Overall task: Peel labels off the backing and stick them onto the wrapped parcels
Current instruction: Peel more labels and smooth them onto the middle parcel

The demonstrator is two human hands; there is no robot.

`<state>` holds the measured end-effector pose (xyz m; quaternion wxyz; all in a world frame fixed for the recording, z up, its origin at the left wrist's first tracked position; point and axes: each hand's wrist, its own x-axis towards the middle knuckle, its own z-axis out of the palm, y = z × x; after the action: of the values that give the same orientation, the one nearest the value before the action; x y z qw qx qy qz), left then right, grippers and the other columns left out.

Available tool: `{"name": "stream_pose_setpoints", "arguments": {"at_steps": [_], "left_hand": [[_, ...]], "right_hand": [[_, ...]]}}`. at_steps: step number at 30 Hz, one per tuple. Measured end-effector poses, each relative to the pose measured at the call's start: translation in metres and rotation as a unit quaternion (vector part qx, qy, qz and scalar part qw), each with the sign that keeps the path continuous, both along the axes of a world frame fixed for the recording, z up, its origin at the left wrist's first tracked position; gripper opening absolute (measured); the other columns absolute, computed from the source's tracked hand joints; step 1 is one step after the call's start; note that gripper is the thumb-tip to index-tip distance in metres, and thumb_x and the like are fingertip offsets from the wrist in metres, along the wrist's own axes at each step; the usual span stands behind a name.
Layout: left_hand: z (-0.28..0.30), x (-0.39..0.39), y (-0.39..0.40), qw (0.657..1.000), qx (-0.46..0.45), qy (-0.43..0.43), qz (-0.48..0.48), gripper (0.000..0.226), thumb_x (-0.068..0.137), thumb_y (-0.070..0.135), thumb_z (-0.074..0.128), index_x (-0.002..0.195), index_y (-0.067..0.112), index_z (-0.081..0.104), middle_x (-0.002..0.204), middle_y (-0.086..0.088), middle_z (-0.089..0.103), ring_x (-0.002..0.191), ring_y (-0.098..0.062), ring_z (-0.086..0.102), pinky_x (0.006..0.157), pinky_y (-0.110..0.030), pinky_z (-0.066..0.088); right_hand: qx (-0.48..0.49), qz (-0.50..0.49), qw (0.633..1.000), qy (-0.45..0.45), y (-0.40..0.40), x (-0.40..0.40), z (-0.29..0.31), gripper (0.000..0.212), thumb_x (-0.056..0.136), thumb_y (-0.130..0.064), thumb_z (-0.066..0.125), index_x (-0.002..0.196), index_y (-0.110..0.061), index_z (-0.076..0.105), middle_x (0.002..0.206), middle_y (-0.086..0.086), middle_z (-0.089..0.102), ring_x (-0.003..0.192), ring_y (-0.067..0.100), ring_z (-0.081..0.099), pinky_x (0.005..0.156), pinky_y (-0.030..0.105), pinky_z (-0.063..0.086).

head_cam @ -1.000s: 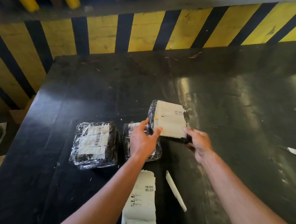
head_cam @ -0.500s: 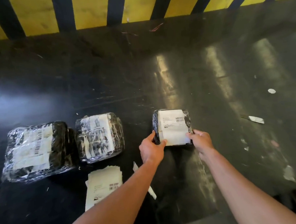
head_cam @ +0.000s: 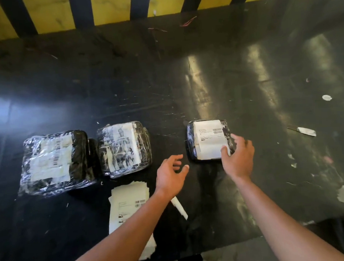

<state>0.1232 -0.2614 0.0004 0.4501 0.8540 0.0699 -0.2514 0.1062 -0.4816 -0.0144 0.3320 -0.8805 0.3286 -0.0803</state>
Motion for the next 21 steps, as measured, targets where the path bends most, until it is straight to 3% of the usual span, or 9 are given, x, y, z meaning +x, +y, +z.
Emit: {"name": "stream_pose_setpoints", "arguments": {"at_steps": [4, 7, 10, 15, 18, 21], "left_hand": [[0.02, -0.038, 0.073, 0.997, -0.019, -0.043, 0.066, 0.021, 0.097, 0.021, 0.074, 0.115, 0.031, 0.071, 0.107, 0.009, 0.07, 0.095, 0.002, 0.068, 0.086, -0.022, 0.06], [0.025, -0.066, 0.133, 0.988, 0.01, -0.057, 0.146, 0.017, 0.097, 0.019, 0.073, 0.11, 0.03, 0.073, 0.103, 0.011, 0.071, 0.092, 0.002, 0.068, 0.081, -0.024, 0.06], [0.02, -0.091, 0.185, 0.97, 0.058, -0.062, 0.228, 0.015, 0.095, 0.02, 0.074, 0.107, 0.029, 0.072, 0.099, 0.008, 0.072, 0.09, -0.005, 0.069, 0.077, -0.022, 0.055], [0.002, -0.119, 0.227, 0.963, 0.098, 0.019, 0.251, 0.022, 0.092, 0.037, 0.078, 0.11, 0.028, 0.068, 0.099, 0.007, 0.072, 0.089, -0.007, 0.069, 0.083, -0.035, 0.059], [-0.005, -0.125, 0.228, 0.968, 0.073, 0.063, 0.23, 0.022, 0.092, 0.036, 0.08, 0.108, 0.025, 0.07, 0.095, 0.008, 0.074, 0.086, -0.009, 0.071, 0.077, -0.031, 0.059], [-0.008, -0.127, 0.225, 0.972, 0.077, 0.091, 0.203, 0.019, 0.09, 0.03, 0.082, 0.104, 0.023, 0.071, 0.09, 0.01, 0.074, 0.083, -0.007, 0.071, 0.068, -0.025, 0.056]], "right_hand": [[0.006, 0.089, 0.994, -0.06, 0.058, -0.028, 0.014, 0.031, 0.089, -0.019, 0.073, 0.119, -0.018, 0.066, 0.115, 0.002, 0.062, 0.104, 0.021, 0.06, 0.086, 0.035, 0.052], [0.089, 0.153, 0.984, -0.032, 0.11, -0.053, 0.018, 0.018, 0.091, -0.024, 0.074, 0.108, -0.024, 0.068, 0.101, -0.008, 0.066, 0.087, 0.007, 0.064, 0.074, 0.026, 0.054], [0.161, 0.194, 0.968, 0.02, 0.16, -0.075, 0.012, 0.009, 0.09, -0.025, 0.077, 0.093, -0.026, 0.069, 0.084, -0.011, 0.07, 0.074, 0.004, 0.067, 0.065, 0.025, 0.056], [0.221, 0.19, 0.945, 0.147, 0.224, -0.094, 0.0, 0.022, 0.083, -0.039, 0.086, 0.087, -0.026, 0.067, 0.076, -0.011, 0.07, 0.067, 0.002, 0.065, 0.063, 0.021, 0.05], [0.224, 0.137, 0.945, 0.195, 0.243, -0.095, -0.005, 0.039, 0.077, -0.049, 0.089, 0.091, -0.02, 0.067, 0.083, -0.009, 0.071, 0.076, 0.008, 0.067, 0.061, 0.022, 0.045], [0.246, 0.081, 0.94, 0.222, 0.25, -0.094, -0.011, 0.039, 0.073, -0.045, 0.093, 0.086, -0.017, 0.068, 0.088, -0.002, 0.073, 0.08, 0.015, 0.067, 0.064, 0.028, 0.044]]}}
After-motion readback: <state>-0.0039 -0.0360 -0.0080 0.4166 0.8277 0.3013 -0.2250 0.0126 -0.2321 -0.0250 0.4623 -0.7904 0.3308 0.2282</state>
